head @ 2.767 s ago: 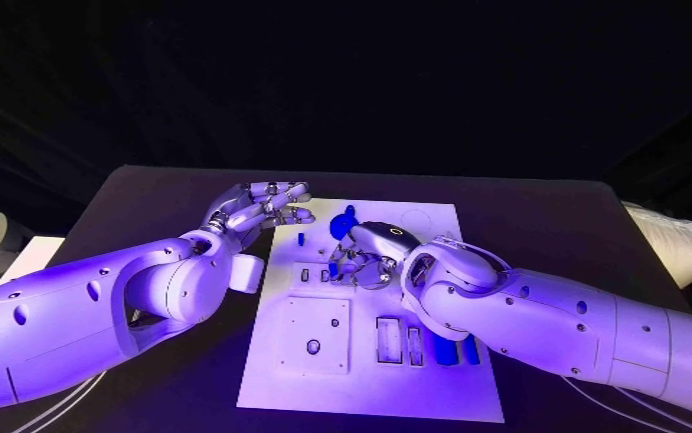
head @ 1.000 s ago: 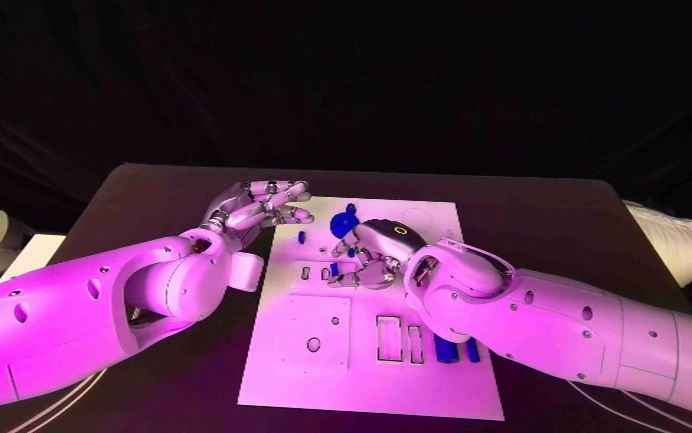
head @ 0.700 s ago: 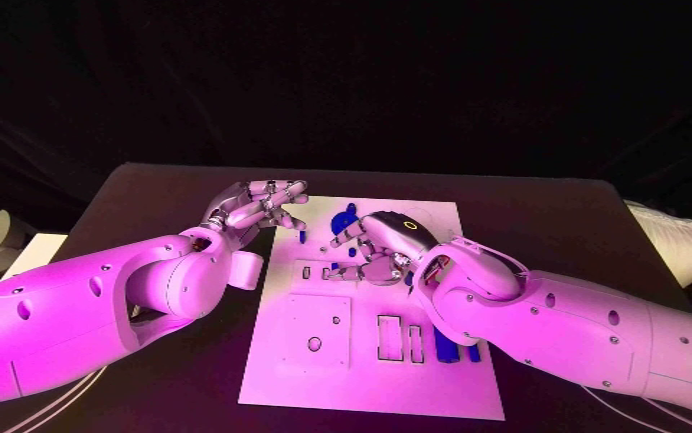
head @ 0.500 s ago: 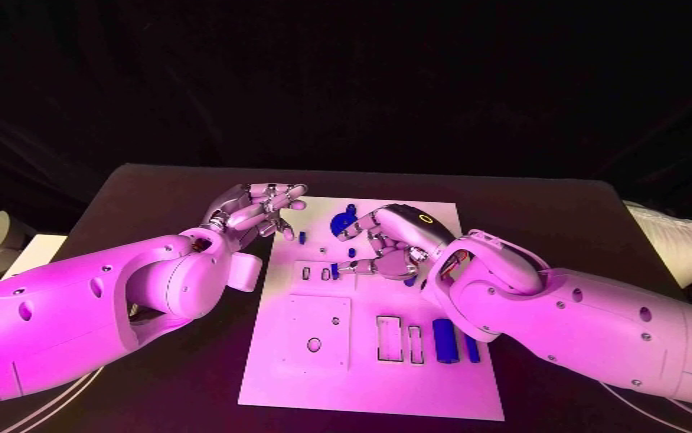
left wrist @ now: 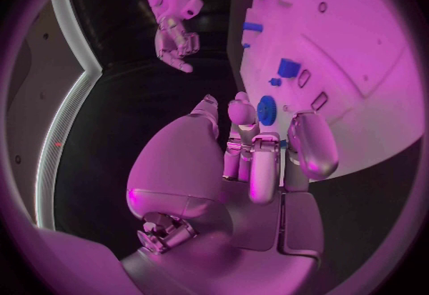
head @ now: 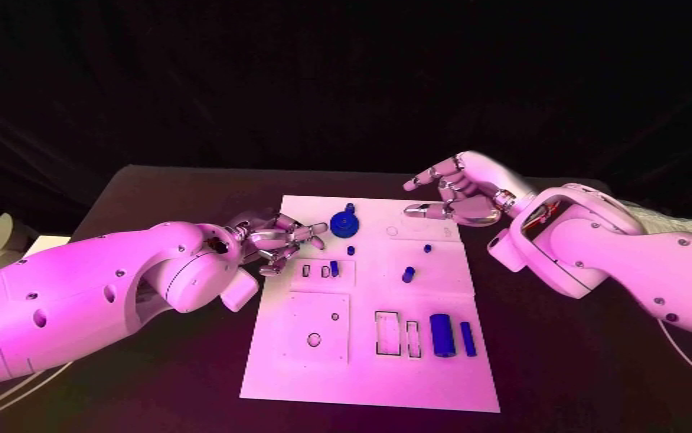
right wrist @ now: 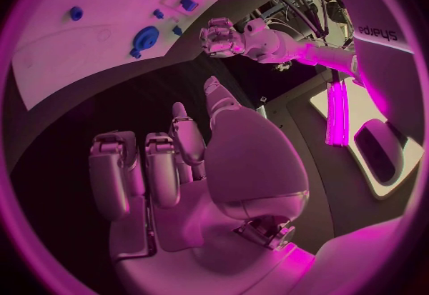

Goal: Assemble the parts on the task board

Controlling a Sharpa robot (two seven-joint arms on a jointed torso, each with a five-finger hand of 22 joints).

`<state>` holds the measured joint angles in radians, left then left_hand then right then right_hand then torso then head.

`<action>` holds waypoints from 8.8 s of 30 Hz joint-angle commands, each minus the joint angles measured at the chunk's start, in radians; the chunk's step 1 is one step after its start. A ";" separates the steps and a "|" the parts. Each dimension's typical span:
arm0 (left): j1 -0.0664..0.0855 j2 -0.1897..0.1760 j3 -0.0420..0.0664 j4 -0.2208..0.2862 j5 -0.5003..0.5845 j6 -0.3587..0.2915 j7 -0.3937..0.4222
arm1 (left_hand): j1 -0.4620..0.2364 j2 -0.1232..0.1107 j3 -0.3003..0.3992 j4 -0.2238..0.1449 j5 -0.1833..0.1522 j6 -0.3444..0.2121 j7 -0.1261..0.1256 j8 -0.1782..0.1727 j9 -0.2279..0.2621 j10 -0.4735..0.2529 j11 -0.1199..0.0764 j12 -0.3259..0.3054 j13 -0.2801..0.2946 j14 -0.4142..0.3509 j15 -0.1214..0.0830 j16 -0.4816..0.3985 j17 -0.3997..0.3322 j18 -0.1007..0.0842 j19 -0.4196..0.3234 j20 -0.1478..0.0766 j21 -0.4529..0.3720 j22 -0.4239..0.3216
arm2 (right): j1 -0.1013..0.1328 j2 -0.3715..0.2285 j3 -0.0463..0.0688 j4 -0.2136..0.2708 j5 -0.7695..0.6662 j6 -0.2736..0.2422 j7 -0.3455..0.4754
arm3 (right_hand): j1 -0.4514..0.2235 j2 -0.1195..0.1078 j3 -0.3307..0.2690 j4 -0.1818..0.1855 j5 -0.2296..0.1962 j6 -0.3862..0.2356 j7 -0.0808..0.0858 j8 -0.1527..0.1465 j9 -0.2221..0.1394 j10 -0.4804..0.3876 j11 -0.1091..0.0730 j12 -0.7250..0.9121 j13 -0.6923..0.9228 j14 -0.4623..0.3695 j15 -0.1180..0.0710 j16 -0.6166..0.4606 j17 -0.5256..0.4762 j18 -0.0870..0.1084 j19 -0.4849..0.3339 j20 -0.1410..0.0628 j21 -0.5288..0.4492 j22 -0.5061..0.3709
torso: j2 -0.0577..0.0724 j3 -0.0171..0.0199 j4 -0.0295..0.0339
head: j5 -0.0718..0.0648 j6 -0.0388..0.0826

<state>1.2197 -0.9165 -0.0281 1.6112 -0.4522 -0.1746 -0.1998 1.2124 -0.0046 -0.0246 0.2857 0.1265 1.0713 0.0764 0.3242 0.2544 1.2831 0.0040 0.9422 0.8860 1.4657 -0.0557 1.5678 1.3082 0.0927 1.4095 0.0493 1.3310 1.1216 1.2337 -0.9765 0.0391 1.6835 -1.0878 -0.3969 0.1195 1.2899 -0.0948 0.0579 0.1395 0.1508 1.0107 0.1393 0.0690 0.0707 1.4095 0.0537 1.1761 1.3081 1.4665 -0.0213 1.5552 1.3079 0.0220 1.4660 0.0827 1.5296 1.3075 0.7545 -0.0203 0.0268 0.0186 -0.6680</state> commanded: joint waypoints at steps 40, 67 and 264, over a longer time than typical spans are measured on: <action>0.103 0.262 -0.001 -0.174 -0.609 0.397 -0.475 | -0.048 0.072 -0.199 0.007 -0.072 -0.184 -0.045 0.406 0.420 0.050 -0.040 0.224 0.205 0.105 -0.039 0.003 0.263 -0.046 0.082 -0.034 0.118 0.210 | 0.010 -0.005 -0.009 -0.096 0.080 0.038 -0.048 | 0.002 0.006 -0.021 0.006 0.044 0.002 -0.001 -0.002 0.002 -0.018 -0.002 -0.031 0.011 0.090 0.001 -0.022 0.205 0.005 0.043 0.004 -0.019 0.152 | -0.023 0.0137 -0.0005 | 0.016 -0.023; 0.101 0.327 -0.016 -0.228 -0.615 0.419 -0.475 | -0.070 0.092 -0.222 0.002 -0.070 -0.178 -0.050 0.409 0.438 0.063 -0.045 0.247 0.228 0.105 -0.043 0.003 0.263 -0.052 0.092 -0.037 0.133 0.238 | 0.008 0.006 -0.010 -0.107 0.076 0.045 -0.053 | 0.004 0.008 -0.026 0.008 0.060 0.003 -0.002 -0.002 0.002 -0.019 -0.002 -0.032 0.009 0.090 0.000 -0.023 0.204 0.005 0.043 0.003 -0.020 0.150 | -0.023 0.0127 -0.0008 | 0.015 -0.036; 0.027 0.222 -0.018 -0.082 -0.750 0.242 -0.478 | 0.081 -0.136 0.662 -0.178 0.011 -0.169 -0.051 0.338 0.523 0.097 -0.051 0.260 0.257 0.105 -0.048 0.003 0.263 -0.063 0.113 -0.043 0.161 0.308 | -0.002 0.019 -0.011 -0.139 0.076 0.088 -0.041 | 0.013 0.014 -0.031 0.006 0.074 0.007 -0.003 -0.001 0.003 -0.018 -0.004 -0.034 0.006 0.090 -0.001 -0.023 0.204 0.005 0.043 0.001 -0.022 0.149 | -0.022 0.0142 -0.0014 | 0.032 -0.067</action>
<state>1.2506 -0.6942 -0.0435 1.5299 -1.1944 0.0301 -0.6703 1.2891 -0.1471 0.4735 0.2662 0.1335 0.8948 0.0383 0.6551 0.7771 1.3741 -0.0464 1.1962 1.1438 1.4654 -0.1017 1.5677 1.3077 0.0395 1.4647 0.0068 1.4871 1.3075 1.2323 -0.9579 0.0281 1.5440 -1.0032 -0.3227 0.0699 1.2990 -0.0856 0.0320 0.1433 0.2188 1.0109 0.1392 0.0690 0.0722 1.3990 0.0503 1.1490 1.3083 1.4665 -0.0214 1.5357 1.3078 0.0220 1.4660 0.0826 1.5125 1.3080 0.7326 -0.0062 0.0257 0.0508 -0.7345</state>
